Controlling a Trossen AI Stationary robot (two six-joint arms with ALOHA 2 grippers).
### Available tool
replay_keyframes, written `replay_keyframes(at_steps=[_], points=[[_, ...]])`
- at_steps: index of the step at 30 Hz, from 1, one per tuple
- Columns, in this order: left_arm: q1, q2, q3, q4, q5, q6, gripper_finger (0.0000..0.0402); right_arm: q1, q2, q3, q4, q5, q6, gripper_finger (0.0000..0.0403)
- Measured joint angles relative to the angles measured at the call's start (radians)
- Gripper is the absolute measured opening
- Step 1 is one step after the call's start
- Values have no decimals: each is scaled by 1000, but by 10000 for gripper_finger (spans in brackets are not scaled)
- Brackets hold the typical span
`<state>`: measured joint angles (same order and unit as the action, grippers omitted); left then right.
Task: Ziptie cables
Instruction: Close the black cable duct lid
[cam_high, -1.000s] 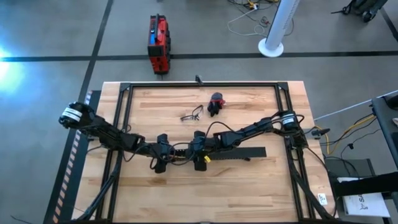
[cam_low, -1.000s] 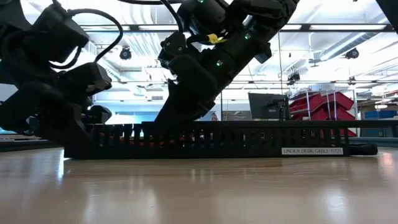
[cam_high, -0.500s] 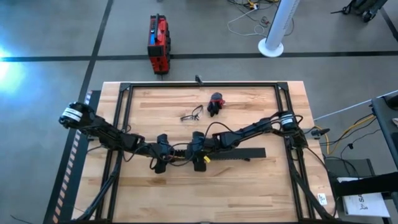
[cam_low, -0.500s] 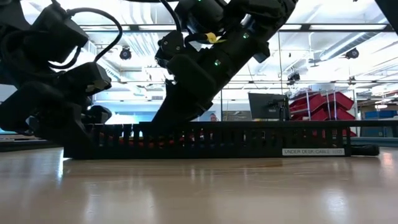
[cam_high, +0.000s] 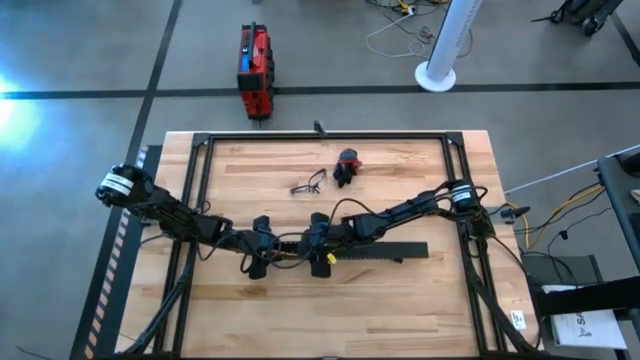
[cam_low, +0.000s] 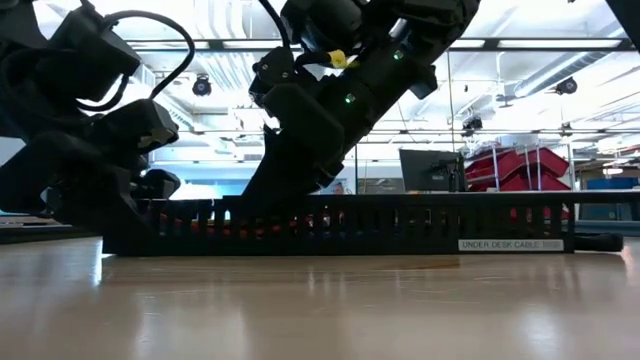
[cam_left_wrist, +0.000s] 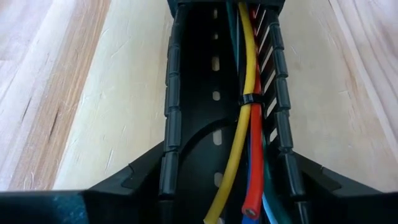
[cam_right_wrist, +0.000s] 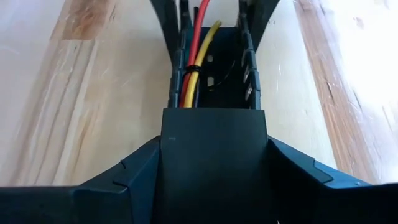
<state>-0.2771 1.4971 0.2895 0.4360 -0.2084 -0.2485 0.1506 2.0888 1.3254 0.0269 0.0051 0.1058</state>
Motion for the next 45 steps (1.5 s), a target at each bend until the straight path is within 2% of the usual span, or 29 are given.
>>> replay_keyframes(at_steps=[3,12,23,32,37,45], points=[[0,-5,-1,16,1,5,214,4,0,2,-1,59,31,218],[-17,-8,4,28,-18,-3,216,-10,-2,7,-50,110,59,217],[-39,-9,7,31,-18,-30,214,-15,-6,20,-145,126,93,218],[-39,-9,6,46,-12,-27,215,-18,-6,14,-101,140,68,217],[-41,-9,16,38,-20,-7,214,-22,12,8,18,89,33,218],[-41,-9,40,17,-24,23,214,-22,23,18,35,18,-18,217]])
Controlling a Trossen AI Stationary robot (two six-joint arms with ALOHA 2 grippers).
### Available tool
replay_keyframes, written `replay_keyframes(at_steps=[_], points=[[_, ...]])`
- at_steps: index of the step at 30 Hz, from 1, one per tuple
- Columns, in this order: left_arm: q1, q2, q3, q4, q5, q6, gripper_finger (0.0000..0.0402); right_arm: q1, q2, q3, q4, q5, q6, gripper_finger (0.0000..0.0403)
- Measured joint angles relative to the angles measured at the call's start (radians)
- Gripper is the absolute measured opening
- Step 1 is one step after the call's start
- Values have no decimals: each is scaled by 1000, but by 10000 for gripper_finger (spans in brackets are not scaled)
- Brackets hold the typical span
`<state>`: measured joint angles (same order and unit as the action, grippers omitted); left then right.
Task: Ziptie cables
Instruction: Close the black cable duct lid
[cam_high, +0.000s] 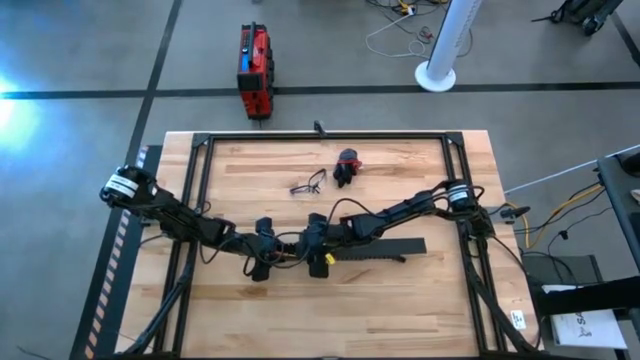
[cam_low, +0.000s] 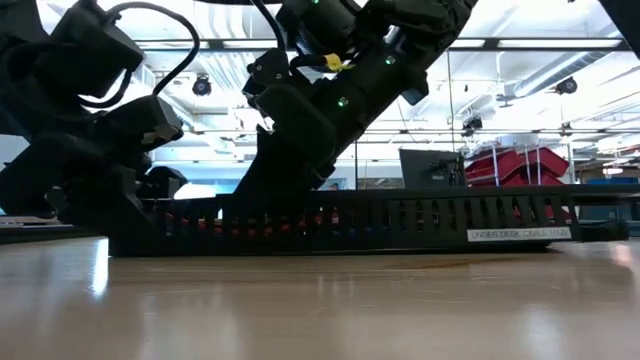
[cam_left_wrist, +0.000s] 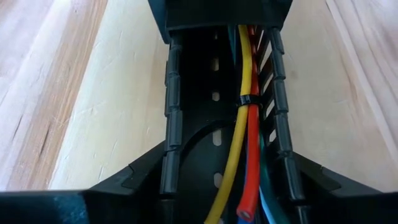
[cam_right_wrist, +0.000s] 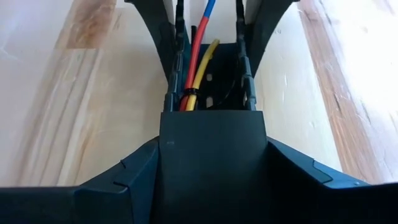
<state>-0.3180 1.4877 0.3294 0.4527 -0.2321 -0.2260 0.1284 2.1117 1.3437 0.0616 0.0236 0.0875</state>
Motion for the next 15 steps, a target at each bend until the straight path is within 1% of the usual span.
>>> replay_keyframes(at_steps=[2,5,10,15], points=[[0,-2,-1,-2,-3,-4,215,2,0,0,-1,-29,-6,217],[0,-10,-5,-10,-5,-8,216,8,0,4,-6,-21,9,218],[1,-11,-5,-10,-5,-7,213,24,-2,6,-25,-44,-26,217],[2,-15,-7,-8,-3,-2,213,36,-3,11,-55,-59,-25,217]])
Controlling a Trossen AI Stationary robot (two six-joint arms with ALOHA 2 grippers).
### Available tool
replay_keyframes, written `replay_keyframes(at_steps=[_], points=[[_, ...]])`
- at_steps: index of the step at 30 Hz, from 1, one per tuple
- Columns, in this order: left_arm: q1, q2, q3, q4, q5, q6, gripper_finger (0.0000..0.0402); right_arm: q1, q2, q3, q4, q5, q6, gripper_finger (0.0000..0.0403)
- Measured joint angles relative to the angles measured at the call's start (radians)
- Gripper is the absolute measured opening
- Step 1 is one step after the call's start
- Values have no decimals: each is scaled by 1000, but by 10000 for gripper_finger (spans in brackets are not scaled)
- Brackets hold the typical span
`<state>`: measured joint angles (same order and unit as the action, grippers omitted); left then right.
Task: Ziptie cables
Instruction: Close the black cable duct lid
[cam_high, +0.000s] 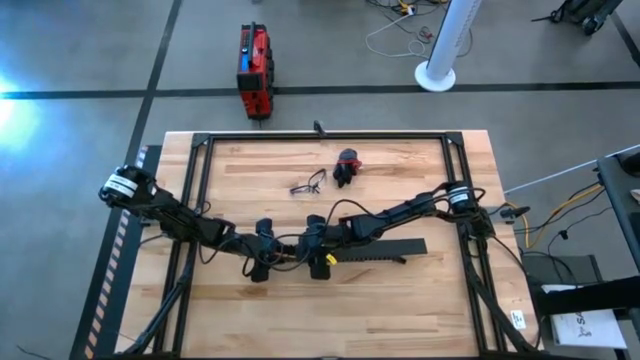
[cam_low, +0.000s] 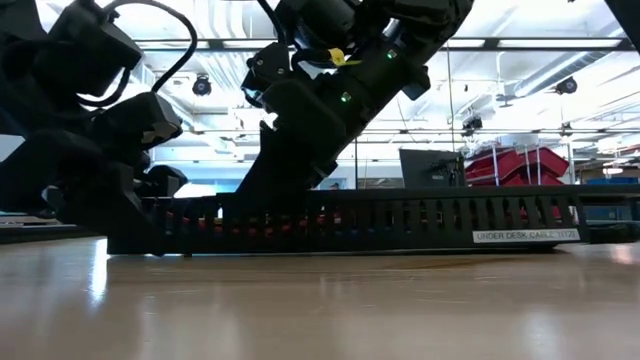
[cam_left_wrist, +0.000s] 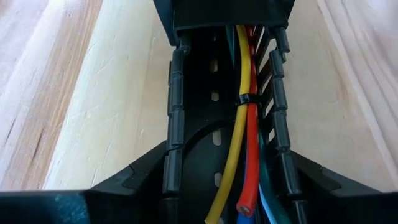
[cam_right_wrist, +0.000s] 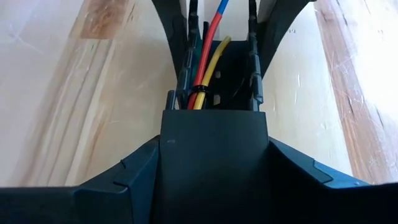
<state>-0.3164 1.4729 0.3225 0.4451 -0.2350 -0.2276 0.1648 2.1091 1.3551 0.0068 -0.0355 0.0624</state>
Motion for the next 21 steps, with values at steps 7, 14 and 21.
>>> replay_keyframes(at_steps=[7,14,21], points=[[0,-11,0,5,6,7,210,12,-6,2,-47,-13,-5,217],[0,-13,-2,5,-4,10,209,15,-8,5,-58,-13,-8,217],[0,9,-10,83,-12,16,211,18,-5,8,-8,74,22,216]])
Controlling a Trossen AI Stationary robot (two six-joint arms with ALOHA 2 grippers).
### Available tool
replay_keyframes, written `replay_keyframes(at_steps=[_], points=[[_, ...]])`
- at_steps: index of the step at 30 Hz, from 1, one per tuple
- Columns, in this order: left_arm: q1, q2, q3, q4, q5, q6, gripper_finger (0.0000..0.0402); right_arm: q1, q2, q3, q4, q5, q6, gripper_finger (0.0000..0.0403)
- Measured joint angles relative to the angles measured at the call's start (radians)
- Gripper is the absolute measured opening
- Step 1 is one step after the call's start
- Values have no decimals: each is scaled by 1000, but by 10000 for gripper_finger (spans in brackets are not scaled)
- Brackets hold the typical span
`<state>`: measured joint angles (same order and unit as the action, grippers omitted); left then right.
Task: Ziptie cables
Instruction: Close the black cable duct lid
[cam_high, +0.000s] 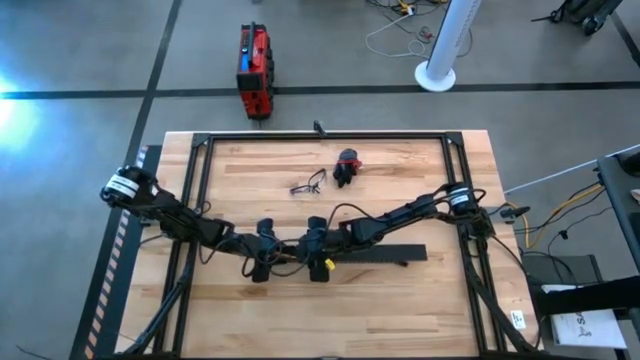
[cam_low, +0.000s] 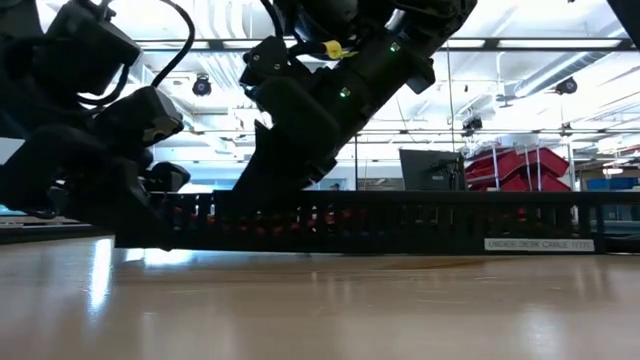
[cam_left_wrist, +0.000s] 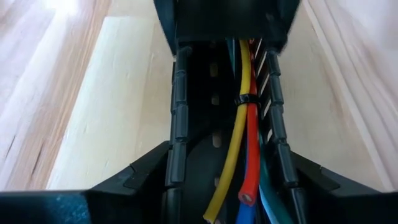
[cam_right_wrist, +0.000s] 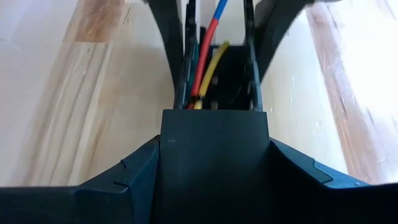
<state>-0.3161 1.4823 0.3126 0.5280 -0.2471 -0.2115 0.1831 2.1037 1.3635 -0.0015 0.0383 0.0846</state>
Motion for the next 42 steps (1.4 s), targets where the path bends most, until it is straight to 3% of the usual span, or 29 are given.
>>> replay_keyframes(at_steps=[9,18,26,42], points=[[2,33,13,25,-15,4,211,-15,2,-1,29,11,-6,219],[2,39,18,37,-3,9,211,-18,2,-2,49,-75,-67,222],[3,36,18,88,-10,27,212,-21,-2,5,32,49,11,216],[3,49,83,101,3,73,212,-41,-1,4,168,-17,-15,216]])
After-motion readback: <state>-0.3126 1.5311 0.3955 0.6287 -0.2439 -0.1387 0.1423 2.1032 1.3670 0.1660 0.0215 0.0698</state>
